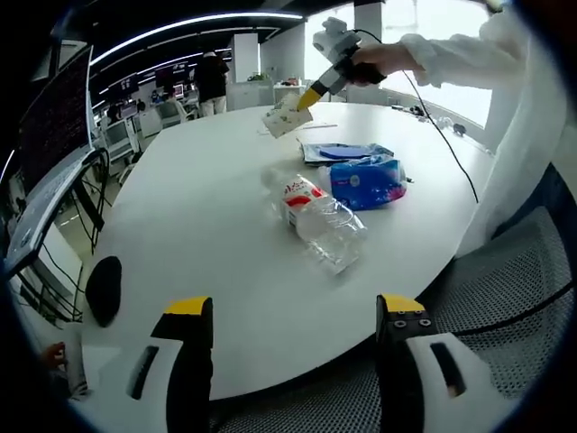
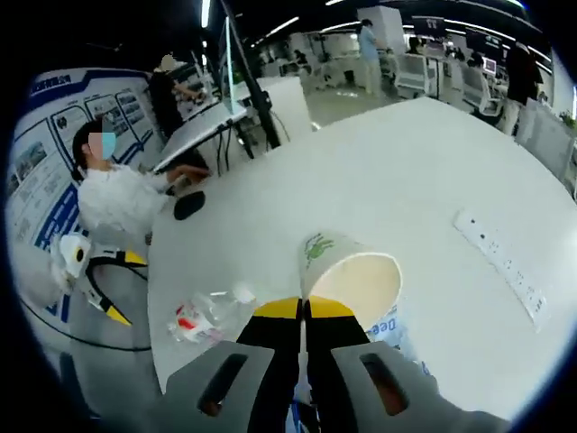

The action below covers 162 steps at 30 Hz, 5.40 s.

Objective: Arrange the tabletop items into an orderly group along one side of the table until the central work area is clear of visible clutter.

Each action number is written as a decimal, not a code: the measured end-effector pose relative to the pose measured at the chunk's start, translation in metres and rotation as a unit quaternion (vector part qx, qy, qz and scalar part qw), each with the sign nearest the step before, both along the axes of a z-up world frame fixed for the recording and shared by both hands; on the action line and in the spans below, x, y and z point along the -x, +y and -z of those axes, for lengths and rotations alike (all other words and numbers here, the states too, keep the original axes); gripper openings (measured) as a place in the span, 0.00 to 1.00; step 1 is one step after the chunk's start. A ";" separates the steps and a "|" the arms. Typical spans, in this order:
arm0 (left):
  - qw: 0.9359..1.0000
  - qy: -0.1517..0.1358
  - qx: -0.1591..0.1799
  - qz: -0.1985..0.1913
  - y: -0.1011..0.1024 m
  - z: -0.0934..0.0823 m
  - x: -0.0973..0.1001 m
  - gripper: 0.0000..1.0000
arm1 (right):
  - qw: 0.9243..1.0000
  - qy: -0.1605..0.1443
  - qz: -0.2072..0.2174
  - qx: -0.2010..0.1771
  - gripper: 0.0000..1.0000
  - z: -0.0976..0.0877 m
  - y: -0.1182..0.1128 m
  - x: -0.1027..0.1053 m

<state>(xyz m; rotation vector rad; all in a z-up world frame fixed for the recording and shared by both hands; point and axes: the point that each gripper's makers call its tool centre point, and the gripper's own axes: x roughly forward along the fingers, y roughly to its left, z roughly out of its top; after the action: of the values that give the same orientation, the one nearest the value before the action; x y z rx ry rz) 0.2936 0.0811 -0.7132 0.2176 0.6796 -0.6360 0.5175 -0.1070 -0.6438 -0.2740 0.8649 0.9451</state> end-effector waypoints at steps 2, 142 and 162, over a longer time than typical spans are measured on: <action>1.000 0.000 -0.001 0.001 0.000 0.001 0.000 0.75 | 0.999 -0.009 -0.028 0.026 0.00 -0.002 -0.002 -0.003; 0.998 -0.026 0.048 0.041 -0.021 -0.020 0.006 0.70 | 0.951 -0.074 -0.107 0.282 0.52 -0.012 -0.100 0.048; 0.995 -0.016 0.056 0.076 -0.032 -0.023 0.019 0.70 | 0.956 -0.083 -0.055 0.276 0.53 -0.024 -0.146 0.105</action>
<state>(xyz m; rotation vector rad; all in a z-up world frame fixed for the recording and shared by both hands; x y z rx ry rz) 0.2744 0.0492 -0.6900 0.1771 0.5977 -0.8115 0.4129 -0.2531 -0.6197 -0.8779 0.9531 0.7532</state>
